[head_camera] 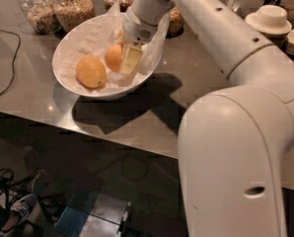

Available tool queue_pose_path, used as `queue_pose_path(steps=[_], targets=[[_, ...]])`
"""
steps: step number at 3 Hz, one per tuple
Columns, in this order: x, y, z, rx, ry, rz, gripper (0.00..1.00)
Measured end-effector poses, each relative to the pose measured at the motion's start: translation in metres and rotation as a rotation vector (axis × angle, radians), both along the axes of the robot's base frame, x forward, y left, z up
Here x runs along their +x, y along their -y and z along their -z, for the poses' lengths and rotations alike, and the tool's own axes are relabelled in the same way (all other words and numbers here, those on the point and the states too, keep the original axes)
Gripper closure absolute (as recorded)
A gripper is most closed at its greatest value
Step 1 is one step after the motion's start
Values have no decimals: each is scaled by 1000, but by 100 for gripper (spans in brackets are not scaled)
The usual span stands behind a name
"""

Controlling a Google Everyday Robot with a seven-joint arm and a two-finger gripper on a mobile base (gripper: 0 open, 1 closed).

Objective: Pick orange from white bowl

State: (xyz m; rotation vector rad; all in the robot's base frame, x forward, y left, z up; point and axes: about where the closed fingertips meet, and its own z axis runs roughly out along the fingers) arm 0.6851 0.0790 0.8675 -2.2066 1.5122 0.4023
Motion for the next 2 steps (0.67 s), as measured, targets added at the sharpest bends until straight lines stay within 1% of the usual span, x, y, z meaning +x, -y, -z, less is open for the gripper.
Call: queue_pose_path(steps=[1,2], targets=[[-17,3,-59,272,47,-6,100],[-50,3,-114,476,88,-28,100]])
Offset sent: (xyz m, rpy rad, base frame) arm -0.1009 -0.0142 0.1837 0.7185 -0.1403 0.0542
